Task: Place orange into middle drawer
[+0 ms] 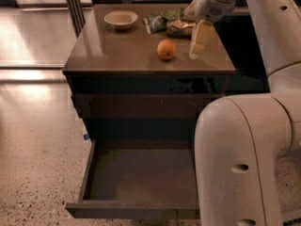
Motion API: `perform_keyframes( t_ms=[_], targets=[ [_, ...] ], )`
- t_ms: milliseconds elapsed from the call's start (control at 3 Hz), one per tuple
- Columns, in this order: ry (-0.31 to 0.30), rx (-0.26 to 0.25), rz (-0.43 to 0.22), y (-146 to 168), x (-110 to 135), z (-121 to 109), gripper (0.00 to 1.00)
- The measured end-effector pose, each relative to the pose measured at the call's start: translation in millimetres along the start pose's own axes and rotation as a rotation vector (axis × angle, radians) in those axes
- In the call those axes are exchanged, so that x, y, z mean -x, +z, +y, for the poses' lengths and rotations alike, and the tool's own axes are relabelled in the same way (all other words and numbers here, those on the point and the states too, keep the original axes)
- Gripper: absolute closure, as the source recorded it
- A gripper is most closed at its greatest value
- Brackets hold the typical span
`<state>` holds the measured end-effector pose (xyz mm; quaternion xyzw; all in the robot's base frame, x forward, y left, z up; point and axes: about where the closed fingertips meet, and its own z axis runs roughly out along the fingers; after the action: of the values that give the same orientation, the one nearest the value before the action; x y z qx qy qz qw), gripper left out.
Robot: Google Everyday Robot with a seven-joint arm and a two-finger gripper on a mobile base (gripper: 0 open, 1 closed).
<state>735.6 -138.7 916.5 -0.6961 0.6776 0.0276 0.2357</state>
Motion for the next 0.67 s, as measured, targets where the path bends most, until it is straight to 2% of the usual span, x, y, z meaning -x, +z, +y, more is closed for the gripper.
perform_keyframes(
  t_ms=[333, 667],
  targets=[
    [0.0, -0.051, -0.018, 8.8, 4.8, -16.8, 0.0],
    [0.0, -0.051, -0.018, 8.9, 4.8, -16.8, 0.0]
  ],
)
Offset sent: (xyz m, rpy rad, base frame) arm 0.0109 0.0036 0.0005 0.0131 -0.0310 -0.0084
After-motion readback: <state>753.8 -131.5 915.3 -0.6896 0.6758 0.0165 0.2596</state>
